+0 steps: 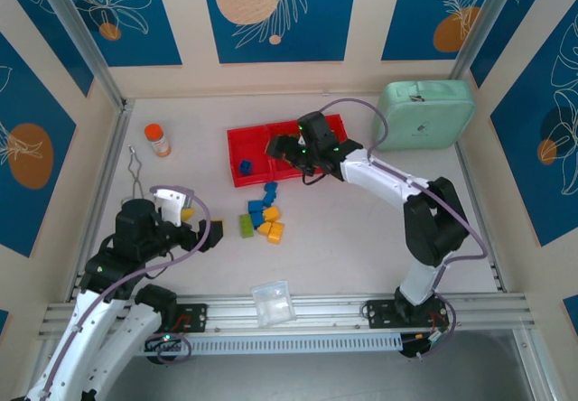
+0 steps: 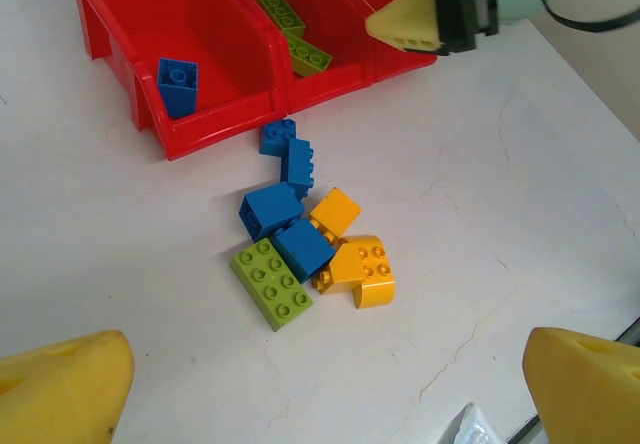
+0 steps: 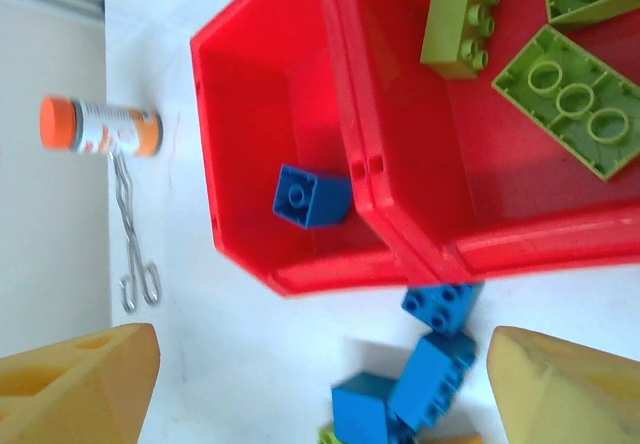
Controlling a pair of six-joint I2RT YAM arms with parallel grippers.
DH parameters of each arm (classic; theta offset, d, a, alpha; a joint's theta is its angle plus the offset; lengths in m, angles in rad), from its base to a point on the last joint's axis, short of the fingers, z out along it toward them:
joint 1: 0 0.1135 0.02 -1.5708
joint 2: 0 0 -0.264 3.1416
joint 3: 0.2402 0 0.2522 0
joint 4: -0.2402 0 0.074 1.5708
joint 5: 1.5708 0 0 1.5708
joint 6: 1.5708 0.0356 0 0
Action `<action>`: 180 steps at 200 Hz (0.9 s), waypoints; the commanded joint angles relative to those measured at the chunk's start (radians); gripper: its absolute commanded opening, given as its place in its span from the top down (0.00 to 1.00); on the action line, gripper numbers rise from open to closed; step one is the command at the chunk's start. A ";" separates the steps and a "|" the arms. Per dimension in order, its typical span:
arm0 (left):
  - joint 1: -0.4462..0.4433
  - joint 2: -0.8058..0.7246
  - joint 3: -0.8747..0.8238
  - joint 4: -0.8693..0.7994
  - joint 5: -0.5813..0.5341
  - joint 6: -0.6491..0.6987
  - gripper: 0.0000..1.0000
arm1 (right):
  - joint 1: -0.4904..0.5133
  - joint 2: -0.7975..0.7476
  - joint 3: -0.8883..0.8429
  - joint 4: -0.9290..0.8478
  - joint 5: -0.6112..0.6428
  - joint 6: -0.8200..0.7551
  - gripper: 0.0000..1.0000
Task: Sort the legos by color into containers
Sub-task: Pick up the lego from the bottom-center of the table.
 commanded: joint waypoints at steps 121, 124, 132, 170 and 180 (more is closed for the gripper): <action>-0.011 -0.058 0.011 -0.011 -0.047 0.009 0.01 | 0.290 -0.119 -0.183 -0.322 0.163 -0.932 0.05; -0.010 -0.058 0.011 -0.011 -0.048 0.008 0.01 | 0.293 -0.113 -0.182 -0.318 0.161 -0.939 0.04; -0.010 -0.063 0.011 -0.011 -0.052 0.008 0.01 | 0.296 -0.095 -0.182 -0.305 0.156 -0.953 0.04; -0.010 -0.065 0.011 -0.011 -0.044 0.008 0.01 | 0.309 0.019 -0.139 -0.293 0.121 -1.015 0.03; -0.010 -0.064 0.009 -0.011 -0.042 0.009 0.01 | 0.320 0.048 -0.126 -0.293 0.126 -1.030 0.03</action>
